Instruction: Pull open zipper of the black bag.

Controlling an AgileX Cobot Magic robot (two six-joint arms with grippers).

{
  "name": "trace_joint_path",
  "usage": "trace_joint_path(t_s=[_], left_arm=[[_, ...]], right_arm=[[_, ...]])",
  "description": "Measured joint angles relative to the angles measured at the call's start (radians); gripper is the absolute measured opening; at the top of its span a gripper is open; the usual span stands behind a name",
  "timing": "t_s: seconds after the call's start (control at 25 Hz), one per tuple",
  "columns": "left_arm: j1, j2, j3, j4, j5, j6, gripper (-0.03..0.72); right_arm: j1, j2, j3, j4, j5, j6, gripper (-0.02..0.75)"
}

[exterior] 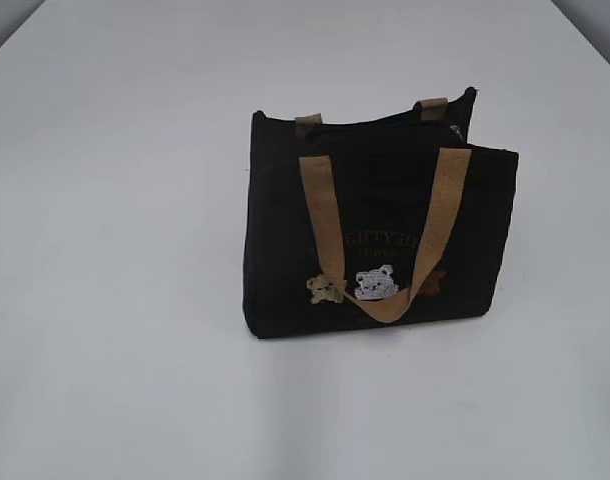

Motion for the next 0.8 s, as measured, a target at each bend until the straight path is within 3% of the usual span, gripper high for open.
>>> trace_joint_path(t_s=[0.48, 0.6, 0.72, 0.8], left_arm=[[0.005, 0.000, 0.000, -0.002, -0.001, 0.001, 0.288], [0.091, 0.000, 0.000, -0.002, -0.001, 0.001, 0.288], [0.259, 0.000, 0.000, -0.002, -0.001, 0.001, 0.288], [0.336, 0.000, 0.000, -0.002, -0.001, 0.001, 0.288]], right_arm=[[0.000, 0.000, 0.000, -0.001, 0.000, 0.000, 0.400], [0.000, 0.000, 0.000, -0.002, 0.000, 0.000, 0.400], [0.000, 0.000, 0.000, -0.002, 0.000, 0.000, 0.400], [0.000, 0.000, 0.000, -0.002, 0.000, 0.000, 0.400]])
